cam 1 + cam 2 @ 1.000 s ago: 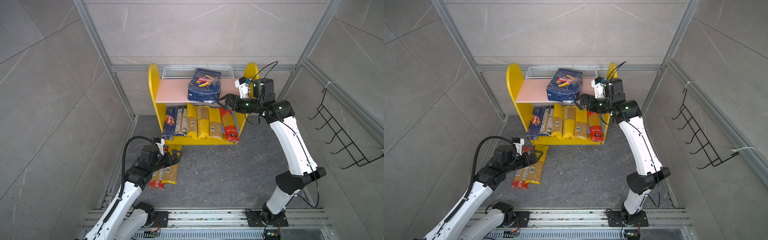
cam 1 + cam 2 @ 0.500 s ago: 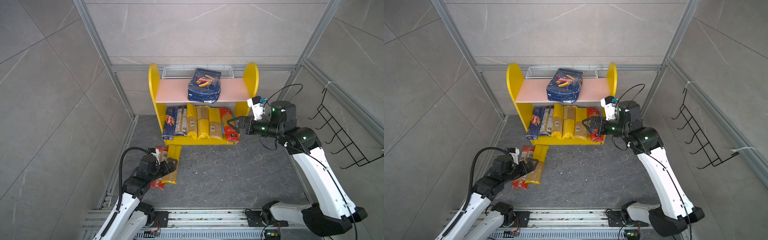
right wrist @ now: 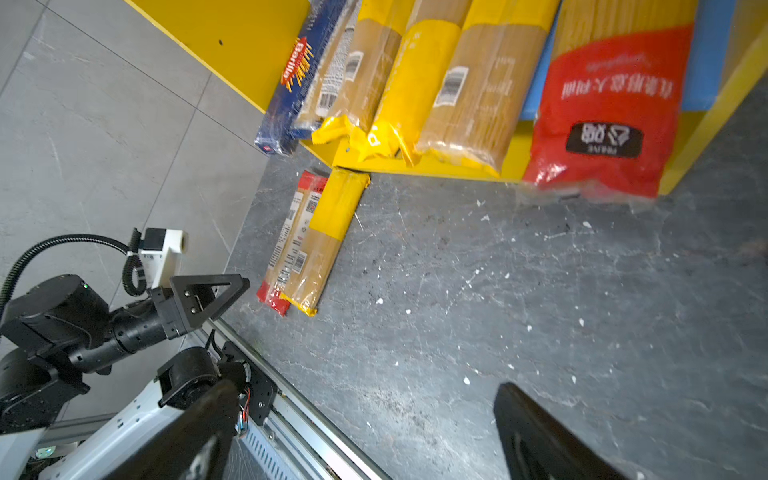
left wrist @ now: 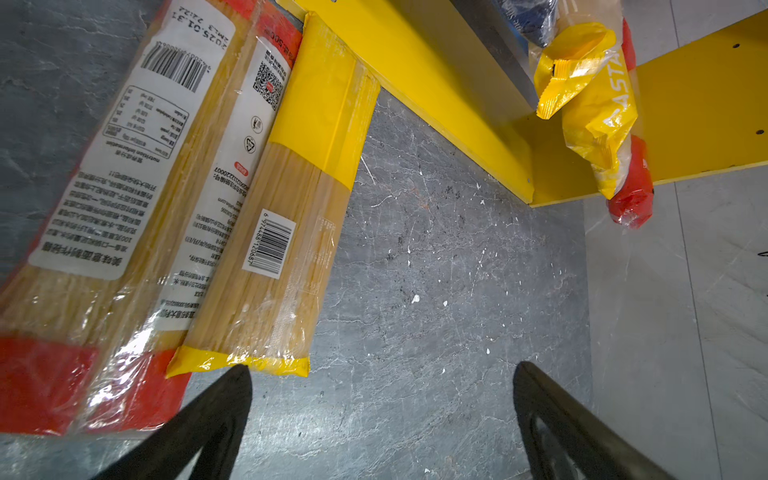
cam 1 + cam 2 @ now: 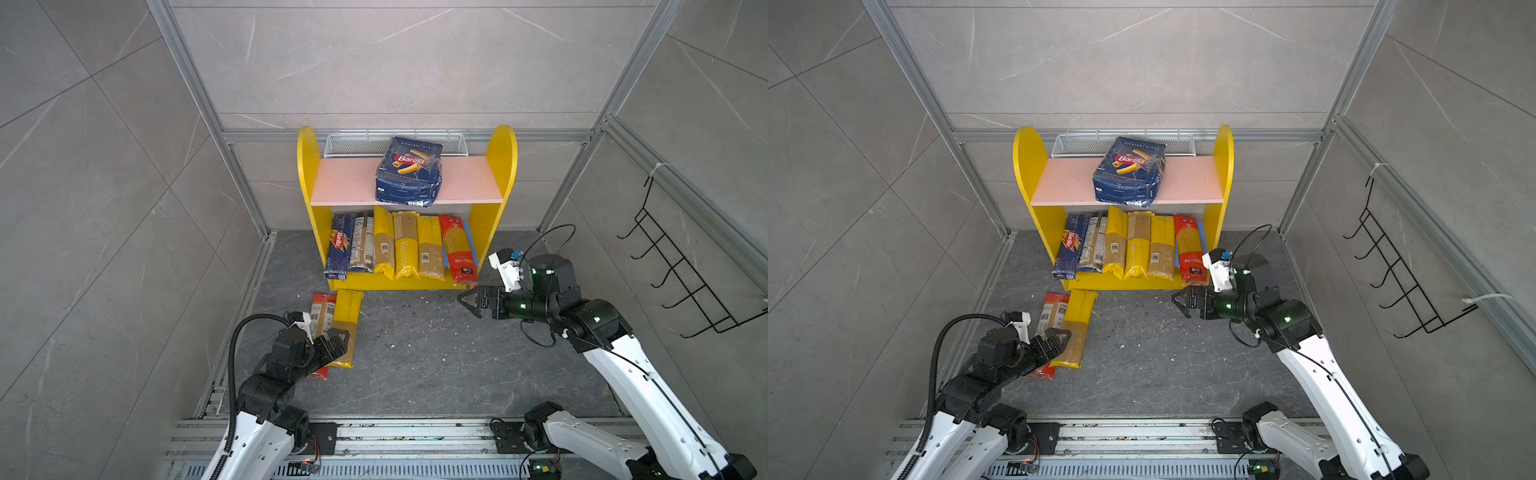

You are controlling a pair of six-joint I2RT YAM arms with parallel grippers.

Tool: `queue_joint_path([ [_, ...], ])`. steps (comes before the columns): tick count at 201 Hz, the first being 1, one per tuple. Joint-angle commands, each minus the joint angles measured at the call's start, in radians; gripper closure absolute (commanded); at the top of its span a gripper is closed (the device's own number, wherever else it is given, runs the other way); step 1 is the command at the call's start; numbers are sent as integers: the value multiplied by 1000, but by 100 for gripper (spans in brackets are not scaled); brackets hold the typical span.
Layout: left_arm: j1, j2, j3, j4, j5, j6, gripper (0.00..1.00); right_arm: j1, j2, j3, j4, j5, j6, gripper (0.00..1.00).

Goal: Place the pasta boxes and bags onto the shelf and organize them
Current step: 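Open the right gripper and draw it back down toward the floor bags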

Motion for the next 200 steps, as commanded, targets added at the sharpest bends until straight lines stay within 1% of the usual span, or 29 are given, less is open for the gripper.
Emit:
queue_joint_path([
  [1,4,-10,-30,-7,10,-22,0,9,-67,-77,17,-3,31,2],
  [55,5,-47,-138,58,12,-70,1,23,-204,-253,19,-16,65,2],
  [92,5,-38,-160,70,16,-63,1,30,-239,-341,23,-21,71,2],
  [136,5,-32,-171,70,15,-59,1,48,-236,-419,65,-19,86,2],
  [168,3,-22,-180,72,9,-54,1,69,-199,-467,110,6,96,2],
  [200,3,1,-187,78,-4,-43,2,141,-137,-503,170,83,116,2],
])
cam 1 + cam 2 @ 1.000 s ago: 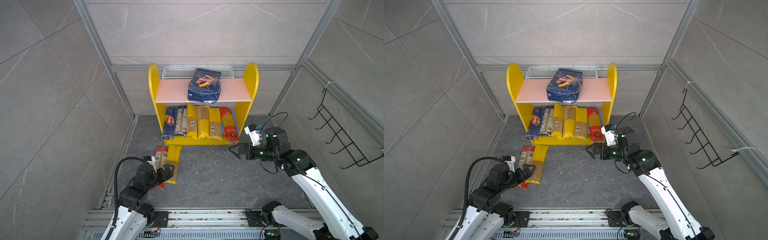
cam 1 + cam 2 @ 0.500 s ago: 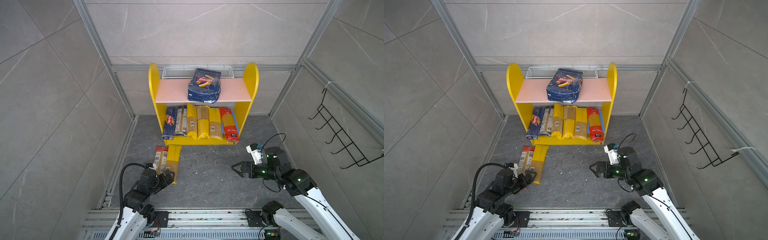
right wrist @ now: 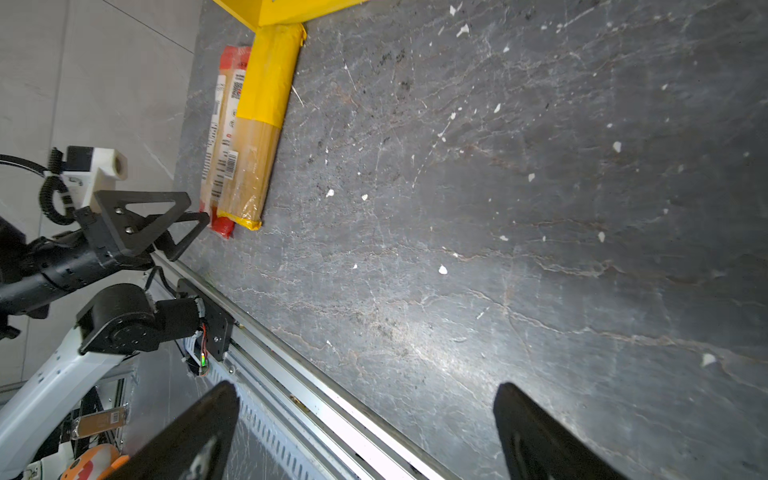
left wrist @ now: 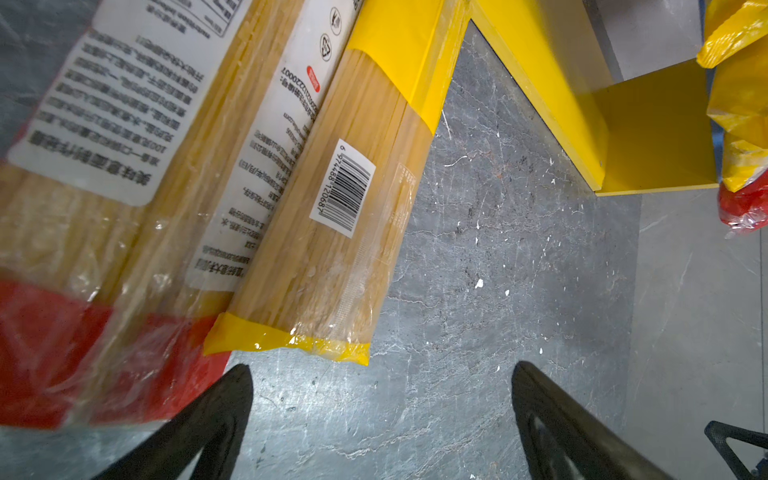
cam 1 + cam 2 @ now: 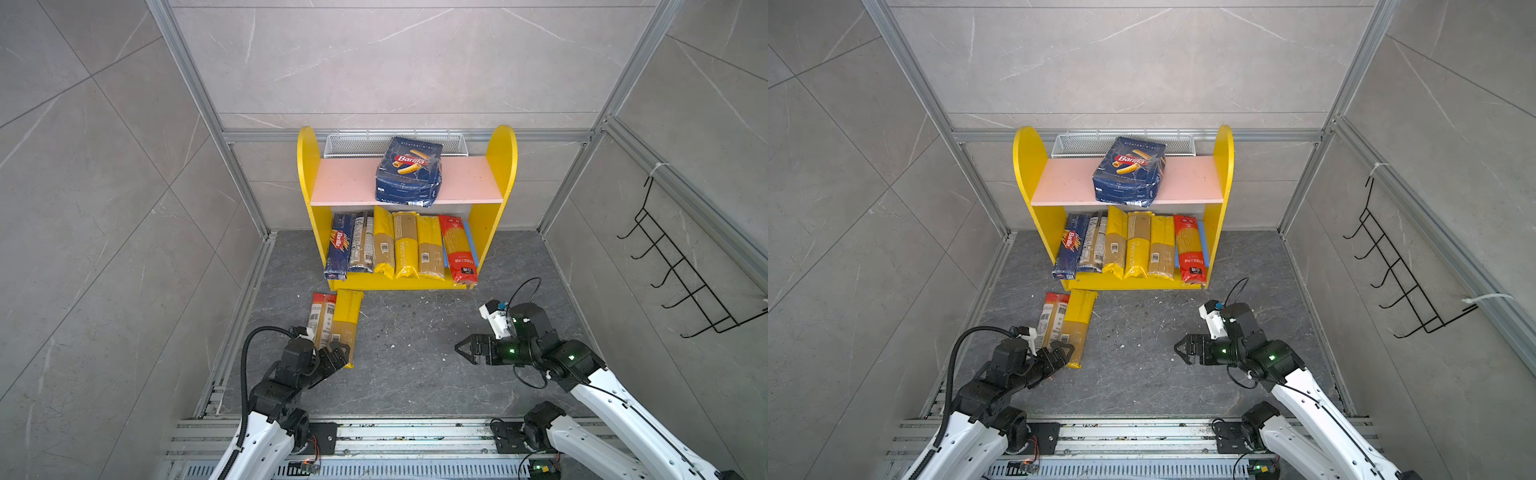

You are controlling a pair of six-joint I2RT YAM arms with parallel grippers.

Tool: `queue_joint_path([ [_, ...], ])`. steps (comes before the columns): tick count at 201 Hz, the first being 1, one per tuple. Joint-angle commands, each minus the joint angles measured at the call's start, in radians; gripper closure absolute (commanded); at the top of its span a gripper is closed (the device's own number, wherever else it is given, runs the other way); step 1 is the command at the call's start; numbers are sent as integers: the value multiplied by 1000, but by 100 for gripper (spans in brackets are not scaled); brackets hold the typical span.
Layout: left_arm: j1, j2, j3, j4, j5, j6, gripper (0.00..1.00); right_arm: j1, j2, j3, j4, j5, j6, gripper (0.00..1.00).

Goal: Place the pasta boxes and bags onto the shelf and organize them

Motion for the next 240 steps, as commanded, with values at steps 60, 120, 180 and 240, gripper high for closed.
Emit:
queue_joint_path([
  [60,2,97,31,45,-60,62,3,215,225,-50,219,183,70,3],
  [120,3,169,83,37,-136,111,4,319,432,-1,324,268,75,4],
  [180,2,287,113,101,-144,139,4,341,534,53,373,273,60,4],
  [240,-8,487,148,210,-120,150,5,342,552,72,372,280,40,4],
])
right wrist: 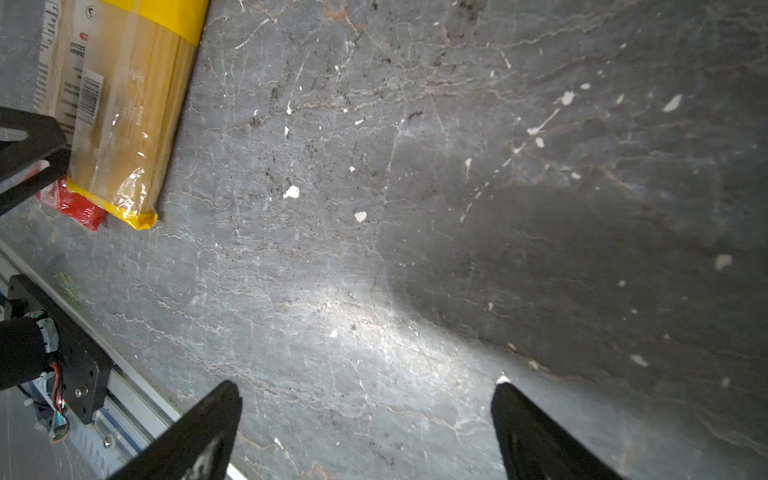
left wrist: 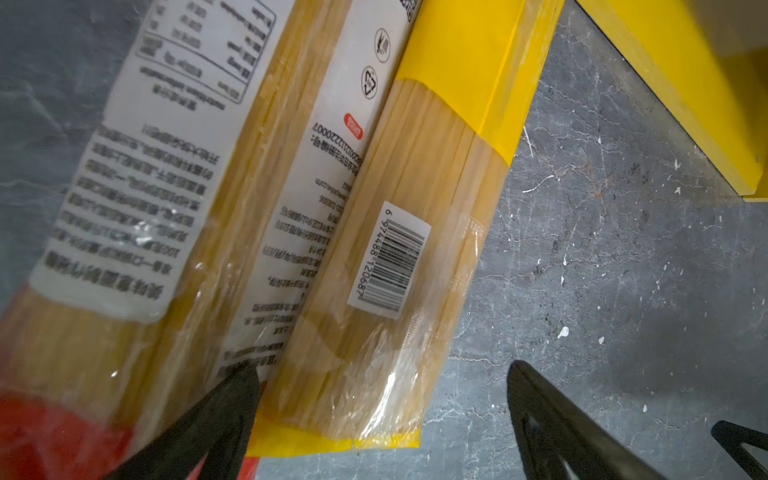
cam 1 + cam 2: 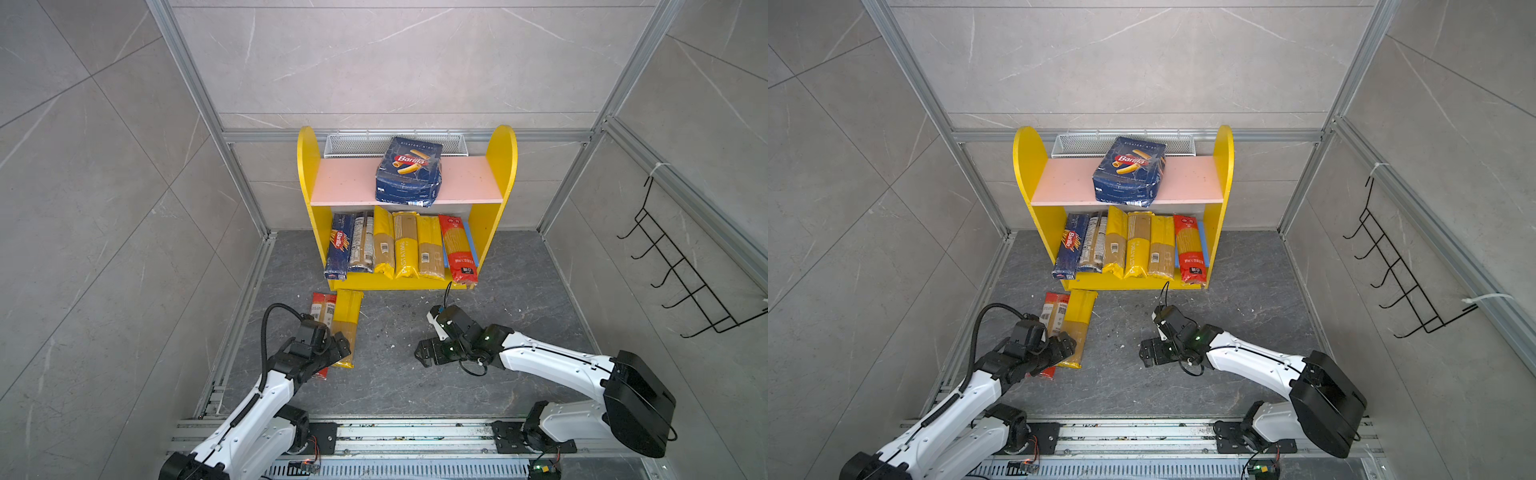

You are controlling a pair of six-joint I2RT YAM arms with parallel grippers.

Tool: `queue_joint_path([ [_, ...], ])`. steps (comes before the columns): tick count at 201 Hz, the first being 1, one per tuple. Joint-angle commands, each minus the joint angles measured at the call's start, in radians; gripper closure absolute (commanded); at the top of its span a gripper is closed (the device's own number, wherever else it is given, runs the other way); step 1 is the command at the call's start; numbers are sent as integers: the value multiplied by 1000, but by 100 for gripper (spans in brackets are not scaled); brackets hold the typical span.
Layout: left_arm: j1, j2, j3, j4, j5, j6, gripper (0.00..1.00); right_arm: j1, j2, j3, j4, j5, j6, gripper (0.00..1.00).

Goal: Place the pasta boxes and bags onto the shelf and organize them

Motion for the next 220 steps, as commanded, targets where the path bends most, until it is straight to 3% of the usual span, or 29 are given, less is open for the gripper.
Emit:
queue_joint_path([
  [1,-7,67,53,69,2,38,5,6,5,25,3,21,-22,4],
  [100,-123,397,122,131,-41,40,8,6,-75,-1,-64,64,-32,4],
  [220,-426,561,230,108,-178,-51,47,8,-253,-81,-147,87,14,4],
])
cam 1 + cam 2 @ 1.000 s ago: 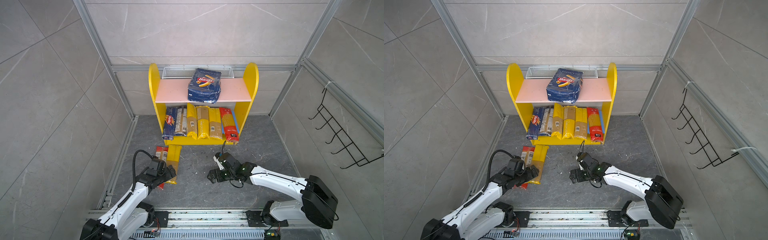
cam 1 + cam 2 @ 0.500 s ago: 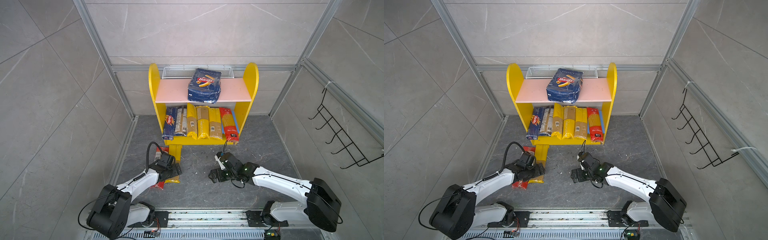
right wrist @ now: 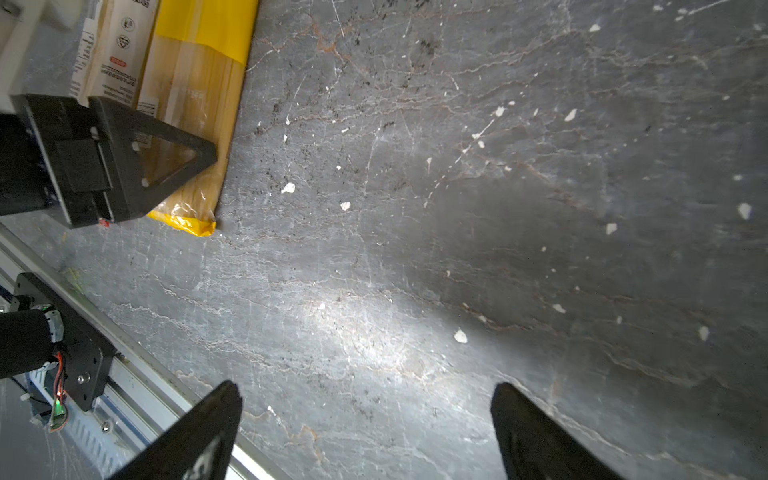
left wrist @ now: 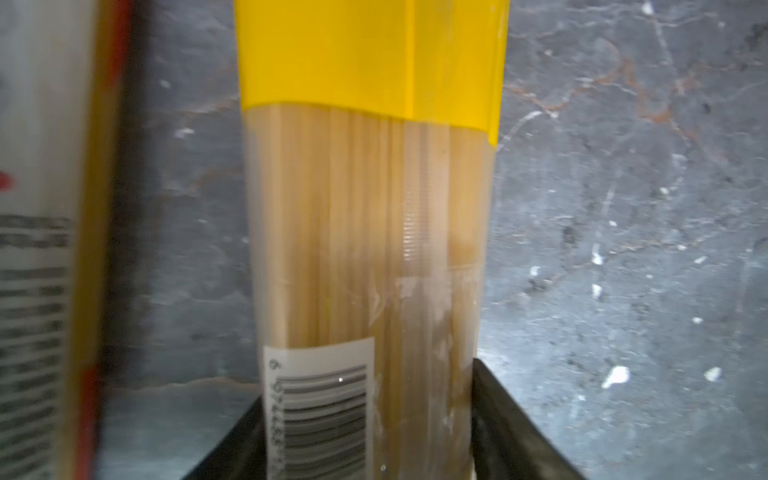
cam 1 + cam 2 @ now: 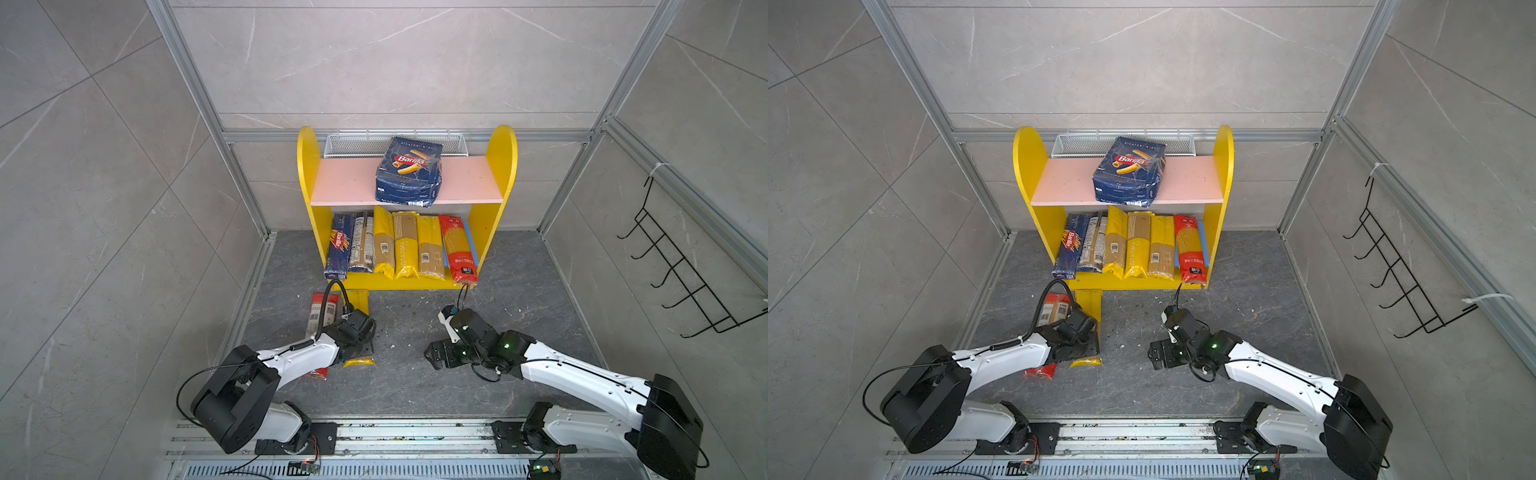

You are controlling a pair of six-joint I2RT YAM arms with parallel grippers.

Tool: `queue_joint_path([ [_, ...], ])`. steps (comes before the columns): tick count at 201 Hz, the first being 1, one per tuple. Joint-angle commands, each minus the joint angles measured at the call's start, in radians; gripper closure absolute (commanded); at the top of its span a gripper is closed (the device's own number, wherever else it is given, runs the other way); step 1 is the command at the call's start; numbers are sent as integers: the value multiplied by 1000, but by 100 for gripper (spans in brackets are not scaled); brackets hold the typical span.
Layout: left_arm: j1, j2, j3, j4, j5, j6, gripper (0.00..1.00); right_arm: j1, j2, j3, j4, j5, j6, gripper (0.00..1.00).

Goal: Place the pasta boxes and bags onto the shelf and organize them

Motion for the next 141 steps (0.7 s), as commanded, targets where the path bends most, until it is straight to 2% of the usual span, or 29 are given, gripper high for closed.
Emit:
queue_joint_path([
  [1,-59,41,21,-24,34,-27,47,8,-56,-29,-57,30,20,4],
  [8,-72,47,31,-20,34,-27,49,8,-73,-36,-68,35,24,4],
  [30,-111,84,66,-1,44,-36,66,8,-129,-60,-103,49,35,4],
  [49,-148,133,102,24,59,-49,68,9,-169,-75,-138,67,44,4],
  [106,-222,251,218,87,114,-72,58,12,-206,-95,-184,92,64,5],
  [141,-242,269,247,142,145,-82,35,17,-213,-90,-201,107,72,4],
])
